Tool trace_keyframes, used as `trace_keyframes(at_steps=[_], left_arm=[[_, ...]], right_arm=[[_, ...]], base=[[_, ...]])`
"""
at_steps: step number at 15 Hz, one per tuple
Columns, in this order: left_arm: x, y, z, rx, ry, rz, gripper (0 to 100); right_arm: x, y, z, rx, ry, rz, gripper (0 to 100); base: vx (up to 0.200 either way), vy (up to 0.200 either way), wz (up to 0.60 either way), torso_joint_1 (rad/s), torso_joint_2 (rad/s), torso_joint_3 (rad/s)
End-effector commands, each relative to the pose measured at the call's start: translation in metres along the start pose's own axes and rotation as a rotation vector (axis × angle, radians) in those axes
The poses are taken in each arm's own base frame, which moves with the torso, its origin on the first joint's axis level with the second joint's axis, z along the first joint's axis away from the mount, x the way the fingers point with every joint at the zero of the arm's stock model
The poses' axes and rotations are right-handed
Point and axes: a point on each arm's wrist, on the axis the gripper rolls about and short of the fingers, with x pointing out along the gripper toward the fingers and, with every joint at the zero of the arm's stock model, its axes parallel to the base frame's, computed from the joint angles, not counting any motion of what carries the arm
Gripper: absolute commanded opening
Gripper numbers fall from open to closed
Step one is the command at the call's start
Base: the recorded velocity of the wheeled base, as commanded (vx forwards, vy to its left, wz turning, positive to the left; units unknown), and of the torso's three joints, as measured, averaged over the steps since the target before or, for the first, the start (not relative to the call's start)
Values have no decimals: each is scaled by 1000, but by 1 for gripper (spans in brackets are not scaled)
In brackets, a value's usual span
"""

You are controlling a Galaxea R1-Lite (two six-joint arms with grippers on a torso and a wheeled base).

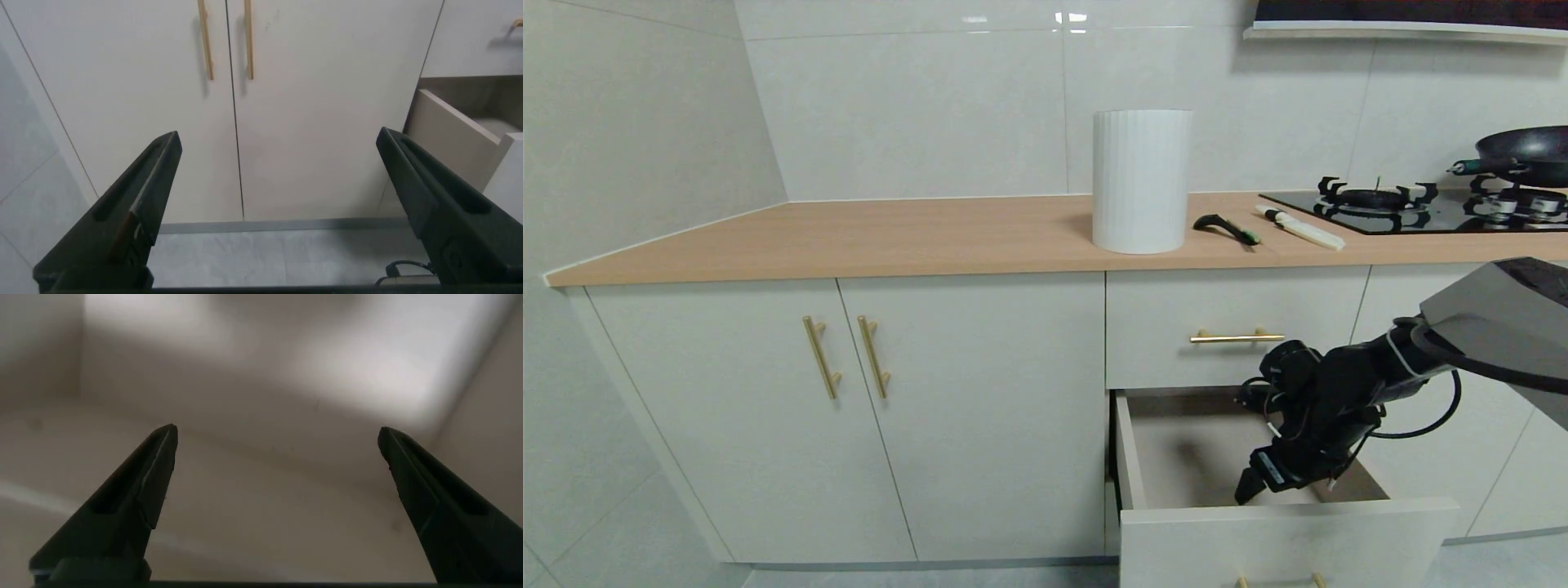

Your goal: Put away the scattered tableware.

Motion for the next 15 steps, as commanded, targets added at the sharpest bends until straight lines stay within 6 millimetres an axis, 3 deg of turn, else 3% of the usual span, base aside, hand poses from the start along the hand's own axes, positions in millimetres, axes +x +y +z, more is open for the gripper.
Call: trace_keyframes(at_steps=[1, 5, 8, 11, 12, 15], left_arm=[[0, 0, 0, 0, 0, 0, 100], [0, 0, 0, 0, 0, 0, 100], [0, 0, 0, 0, 0, 0, 100], [0, 0, 0, 0, 0, 0, 100], [0, 0, 0, 0, 0, 0, 100], [0, 0, 0, 1, 0, 0, 100]], right_arm=[[-18, 5, -3, -47, 17, 6, 100], [-30, 22, -15, -123, 150, 22, 100], [-40, 27, -8, -127, 112, 15, 100], [-76, 27, 4, -1, -27, 13, 100], [-98, 29, 10, 46, -104, 10, 100], [-147, 26, 4, 77, -253, 12, 100]], base=[[0, 0, 0, 0, 0, 0], [0, 0, 0, 0, 0, 0], [0, 0, 0, 0, 0, 0], [0, 0, 0, 0, 0, 0], [0, 0, 0, 0, 0, 0], [0, 0, 0, 0, 0, 0]])
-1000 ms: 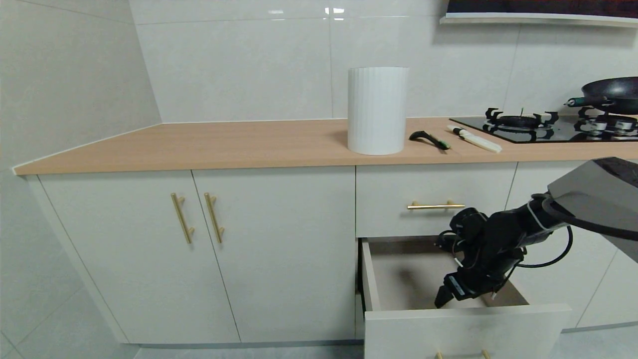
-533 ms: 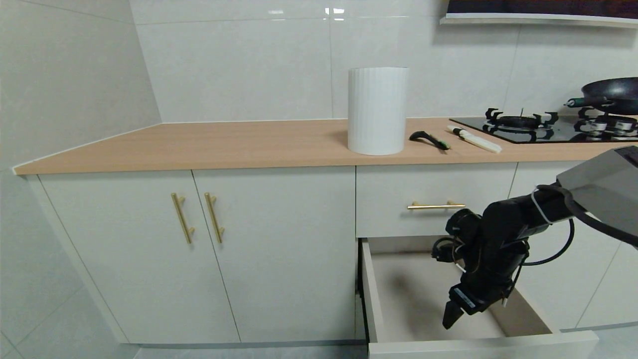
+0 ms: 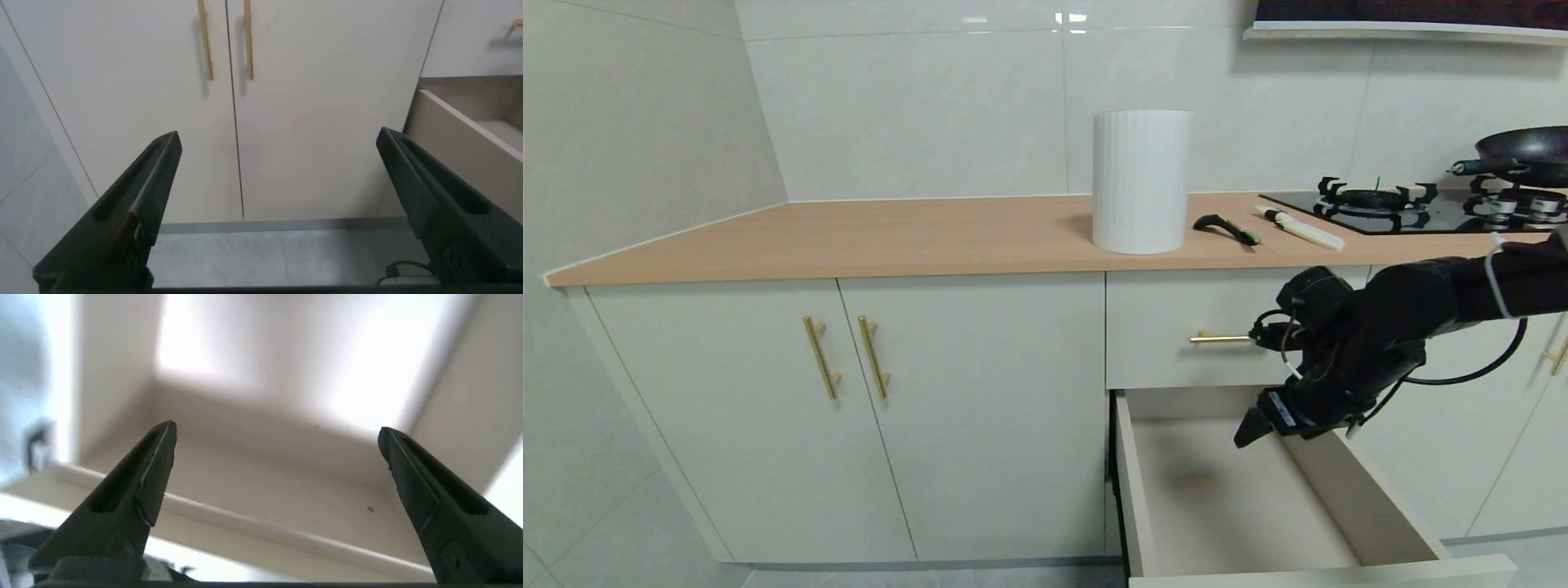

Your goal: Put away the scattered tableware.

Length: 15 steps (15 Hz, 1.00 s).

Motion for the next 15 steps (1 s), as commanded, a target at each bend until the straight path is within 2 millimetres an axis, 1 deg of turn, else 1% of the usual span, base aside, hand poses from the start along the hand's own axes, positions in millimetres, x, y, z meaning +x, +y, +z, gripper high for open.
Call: trace_keyframes(at_steps=[1, 2, 3, 4, 6, 8, 14, 15], left_arm=[[0, 0, 0, 1, 0, 0, 100], [0, 0, 0, -1, 0, 0, 100], [0, 0, 0, -1, 0, 0, 100], [0, 0, 0, 1, 0, 0, 100], [0, 0, 0, -1, 0, 0, 100], [0, 0, 0, -1, 0, 0, 100], [0, 0, 0, -1, 0, 0, 100], [0, 0, 0, -1, 0, 0, 100]], right_arm=[[-51, -1, 0, 11, -145, 3, 100], [-57, -1, -1, 10, -161, 3, 100], [-67, -1, -3, 10, -188, 3, 100], [-69, -1, -3, 8, -193, 3, 100], [-65, -1, -2, 9, -185, 1, 100], [-63, -1, -1, 10, -181, 1, 100], [-62, -1, 0, 9, -190, 1, 100], [-63, -1, 2, 5, -214, 5, 100]], base=[[0, 0, 0, 0, 0, 0], [0, 0, 0, 0, 0, 0], [0, 0, 0, 0, 0, 0], [0, 0, 0, 115, -183, -41], [0, 0, 0, 193, -56, -63], [0, 0, 0, 249, -161, -178], [0, 0, 0, 224, -571, -213], [0, 0, 0, 256, -486, -212]])
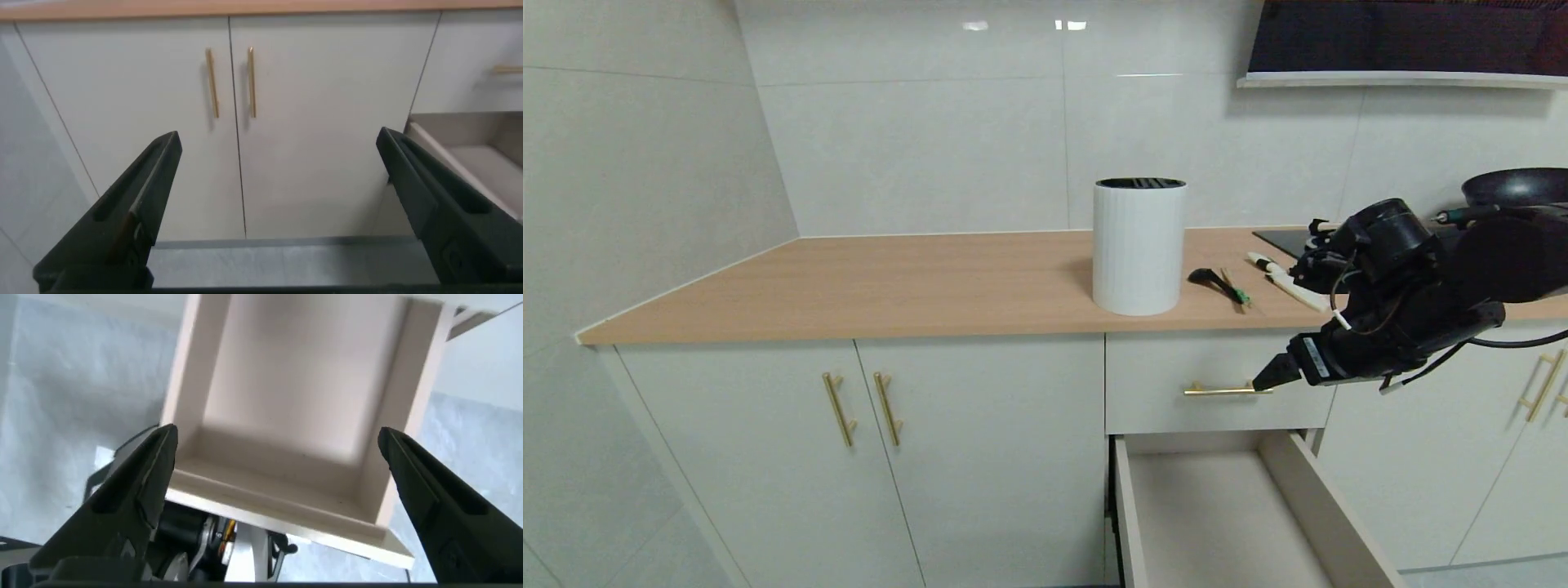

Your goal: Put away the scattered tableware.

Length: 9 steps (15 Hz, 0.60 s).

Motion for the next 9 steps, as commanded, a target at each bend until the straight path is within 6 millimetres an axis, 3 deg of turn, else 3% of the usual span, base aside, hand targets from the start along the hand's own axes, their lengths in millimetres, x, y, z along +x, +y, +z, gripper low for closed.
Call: trace_keyframes(at_steps=[1, 4, 7, 9], left_arm=[[0, 0, 0, 0, 2, 0, 100], [0, 0, 0, 0, 2, 0, 100], [0, 0, 0, 0, 2, 0, 100], [0, 0, 0, 0, 2, 0, 100]], right_arm=[[0, 1, 2, -4, -25, 3, 100], [1, 2, 13, -16, -127, 11, 100], [-2, 6, 40, -8, -318, 24, 100], [5, 8, 66, 49, -372, 19, 100]], base=[[0, 0, 0, 134, -471, -237], [0, 0, 0, 69, -237, -97], [0, 0, 0, 107, -27, -23], [0, 0, 0, 0, 0, 0]])
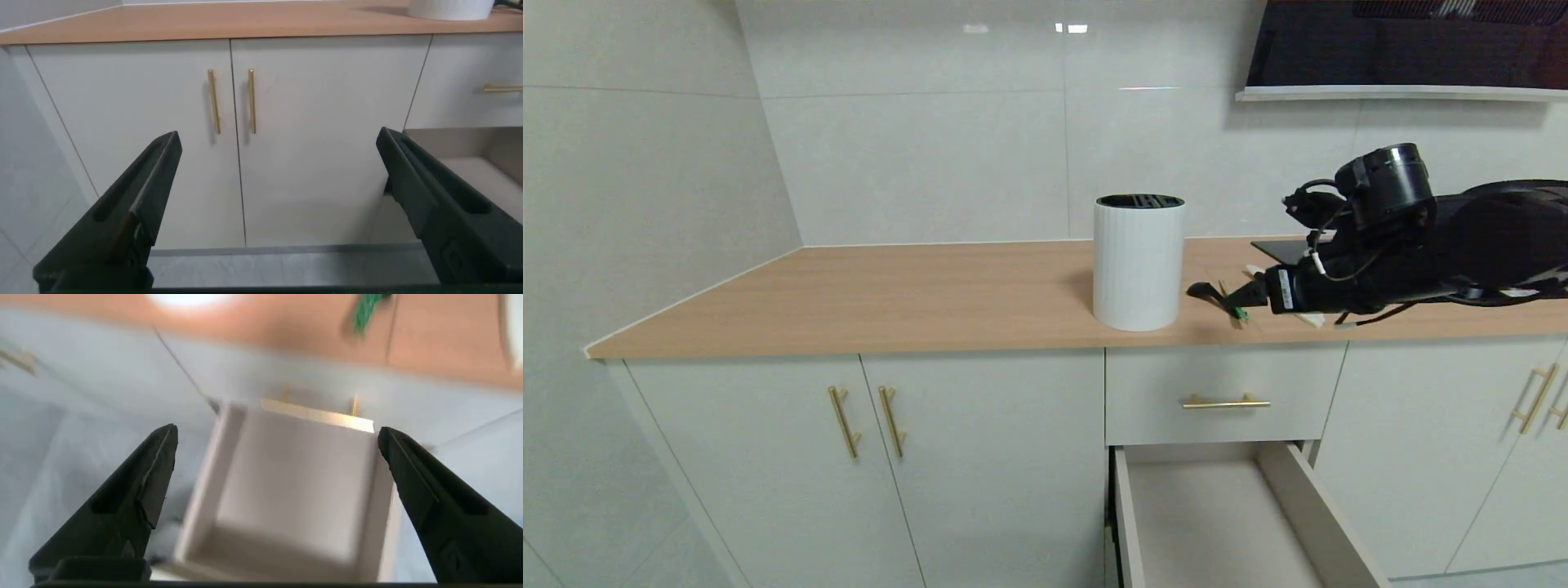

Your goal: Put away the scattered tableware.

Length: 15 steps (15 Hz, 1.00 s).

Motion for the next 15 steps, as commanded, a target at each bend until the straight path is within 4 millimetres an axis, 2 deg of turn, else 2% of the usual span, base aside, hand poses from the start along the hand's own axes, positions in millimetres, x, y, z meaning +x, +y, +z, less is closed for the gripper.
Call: trace_keyframes(at_steps=[1, 3, 4, 7, 12, 15], left_arm=[[0, 0, 0, -1, 0, -1, 100], [0, 0, 0, -1, 0, 1, 100], [0, 0, 0, 1, 0, -1, 100], [0, 0, 0, -1, 0, -1, 100], [0, 0, 0, -1, 0, -1, 100], [0, 0, 0, 1, 0, -1, 100]], right_arm=[[30, 0, 24, 74, -31, -77, 100], [53, -5, 19, 118, 24, -133, 100], [71, -10, 13, 132, 49, -155, 100], [94, -24, 13, 150, 43, -213, 100], [119, -38, 5, 166, 58, -272, 100], [125, -39, 4, 171, 62, -276, 100]], base=[[0, 0, 0, 0, 0, 0], [0, 0, 0, 0, 0, 0], [0, 0, 0, 0, 0, 0], [0, 0, 0, 0, 0, 0], [0, 0, 0, 0, 0, 0], [0, 0, 0, 0, 0, 0]])
